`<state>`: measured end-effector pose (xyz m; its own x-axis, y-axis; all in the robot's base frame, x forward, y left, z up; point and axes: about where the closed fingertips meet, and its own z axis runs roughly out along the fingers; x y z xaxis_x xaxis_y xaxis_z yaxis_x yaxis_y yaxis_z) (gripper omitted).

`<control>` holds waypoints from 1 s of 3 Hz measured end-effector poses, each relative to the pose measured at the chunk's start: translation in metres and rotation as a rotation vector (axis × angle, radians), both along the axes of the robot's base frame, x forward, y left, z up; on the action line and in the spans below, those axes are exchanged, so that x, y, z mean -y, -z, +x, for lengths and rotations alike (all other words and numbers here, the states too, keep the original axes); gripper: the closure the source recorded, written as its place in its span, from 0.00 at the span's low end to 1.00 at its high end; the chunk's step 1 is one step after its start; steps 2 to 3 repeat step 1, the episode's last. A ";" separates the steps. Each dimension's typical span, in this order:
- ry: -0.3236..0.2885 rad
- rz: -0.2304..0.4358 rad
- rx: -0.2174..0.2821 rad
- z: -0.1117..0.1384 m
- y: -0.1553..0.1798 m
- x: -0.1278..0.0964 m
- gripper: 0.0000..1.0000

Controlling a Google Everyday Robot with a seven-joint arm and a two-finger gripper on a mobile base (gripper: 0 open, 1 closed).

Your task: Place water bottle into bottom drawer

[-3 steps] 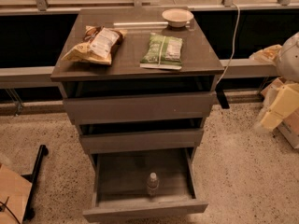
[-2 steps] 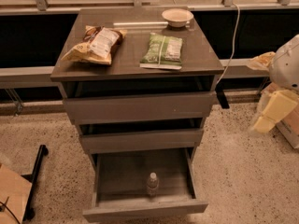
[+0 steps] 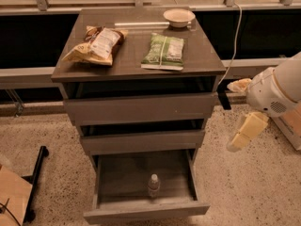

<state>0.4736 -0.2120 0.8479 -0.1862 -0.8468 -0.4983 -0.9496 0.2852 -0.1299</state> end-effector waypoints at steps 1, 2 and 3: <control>0.001 0.003 -0.001 0.001 0.002 0.000 0.00; 0.001 0.003 -0.001 0.001 0.002 0.000 0.00; 0.001 0.003 -0.001 0.001 0.002 0.000 0.00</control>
Offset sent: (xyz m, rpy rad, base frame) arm 0.0000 0.0000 0.0000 0.0000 0.0000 0.0000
